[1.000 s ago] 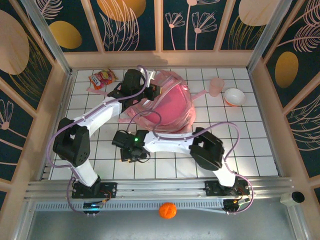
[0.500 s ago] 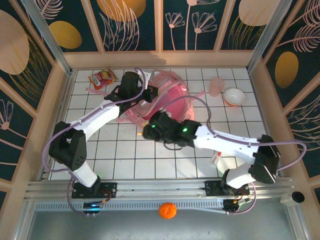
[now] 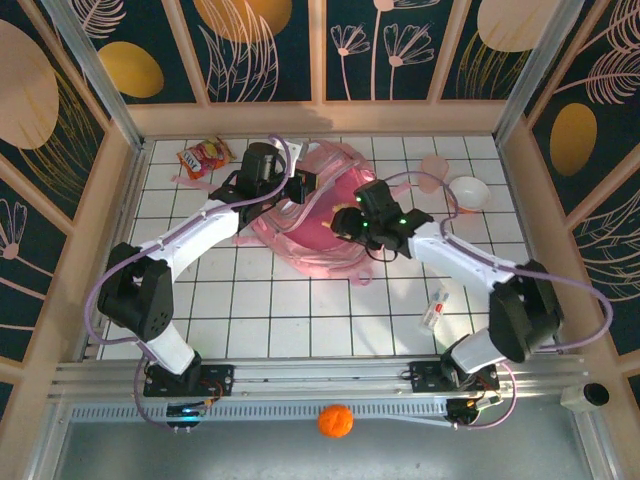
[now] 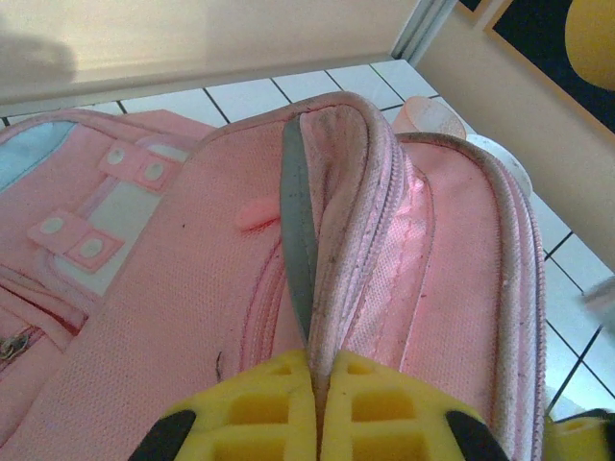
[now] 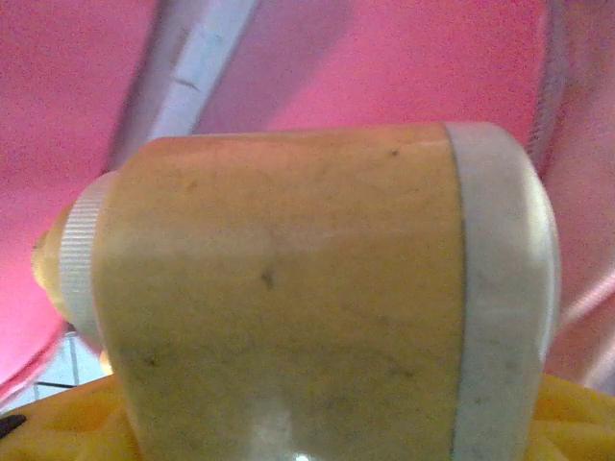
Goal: Pack books, pencil case, and school supplies into a backpack
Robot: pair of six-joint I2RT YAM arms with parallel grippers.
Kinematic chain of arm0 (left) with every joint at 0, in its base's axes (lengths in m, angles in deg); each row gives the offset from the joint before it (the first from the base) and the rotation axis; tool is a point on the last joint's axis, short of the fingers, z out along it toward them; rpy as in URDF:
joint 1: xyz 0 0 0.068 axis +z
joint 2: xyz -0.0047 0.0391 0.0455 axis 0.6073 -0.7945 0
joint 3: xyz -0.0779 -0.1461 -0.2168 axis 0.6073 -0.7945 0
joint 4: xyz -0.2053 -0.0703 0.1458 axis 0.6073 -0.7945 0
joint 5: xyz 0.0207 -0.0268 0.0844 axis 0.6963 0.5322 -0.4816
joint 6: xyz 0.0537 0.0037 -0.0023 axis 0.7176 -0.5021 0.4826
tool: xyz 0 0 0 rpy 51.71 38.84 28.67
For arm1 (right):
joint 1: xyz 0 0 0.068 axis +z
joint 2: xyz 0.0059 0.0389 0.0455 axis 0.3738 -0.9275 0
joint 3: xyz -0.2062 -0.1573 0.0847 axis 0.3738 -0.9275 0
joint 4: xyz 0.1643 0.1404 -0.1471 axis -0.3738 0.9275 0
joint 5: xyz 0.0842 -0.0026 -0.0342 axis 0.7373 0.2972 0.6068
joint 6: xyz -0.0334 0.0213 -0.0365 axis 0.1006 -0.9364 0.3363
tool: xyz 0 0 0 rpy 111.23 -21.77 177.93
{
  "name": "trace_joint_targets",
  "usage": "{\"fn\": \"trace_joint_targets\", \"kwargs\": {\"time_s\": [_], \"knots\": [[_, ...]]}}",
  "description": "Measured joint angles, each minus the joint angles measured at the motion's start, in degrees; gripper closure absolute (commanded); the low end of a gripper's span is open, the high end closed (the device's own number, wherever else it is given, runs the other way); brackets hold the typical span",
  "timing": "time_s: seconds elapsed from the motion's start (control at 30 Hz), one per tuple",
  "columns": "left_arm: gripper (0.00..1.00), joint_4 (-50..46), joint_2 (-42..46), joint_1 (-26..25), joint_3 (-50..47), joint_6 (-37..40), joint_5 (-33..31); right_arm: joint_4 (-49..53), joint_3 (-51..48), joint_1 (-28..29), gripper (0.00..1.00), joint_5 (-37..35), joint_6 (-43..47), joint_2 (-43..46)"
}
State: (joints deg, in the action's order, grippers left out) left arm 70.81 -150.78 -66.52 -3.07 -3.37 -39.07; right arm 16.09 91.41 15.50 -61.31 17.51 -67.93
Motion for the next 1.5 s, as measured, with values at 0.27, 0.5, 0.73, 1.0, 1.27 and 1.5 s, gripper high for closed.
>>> {"fn": "trace_joint_targets", "kwargs": {"time_s": [0.27,0.5,0.73,1.0,1.27,1.5], "knots": [[1.00,-0.33,0.66,0.00,0.28,1.18,-0.66,-8.22,1.03,-1.88,0.44,5.70,0.50,-7.37],[1.00,-0.50,1.05,0.20,0.35,1.60,-1.07,-13.90,7.19,-3.26,0.28,8.48,-0.26,-16.11],[1.00,-0.46,1.60,0.20,-0.26,2.03,-1.44,-17.20,6.93,-3.34,0.20,7.89,-1.22,-16.44],[1.00,0.33,2.67,0.20,-2.12,3.41,-1.44,-19.32,-4.17,-3.34,0.26,4.66,-1.38,0.02],[1.00,3.15,3.82,-1.33,-7.80,11.72,1.57,-14.51,-9.31,-3.34,0.26,-3.06,-0.96,20.37],[0.82,2.99,-0.50,-7.69,-11.06,22.62,0.63,-14.29,-12.63,-3.34,0.27,-6.67,2.89,26.67]]}}
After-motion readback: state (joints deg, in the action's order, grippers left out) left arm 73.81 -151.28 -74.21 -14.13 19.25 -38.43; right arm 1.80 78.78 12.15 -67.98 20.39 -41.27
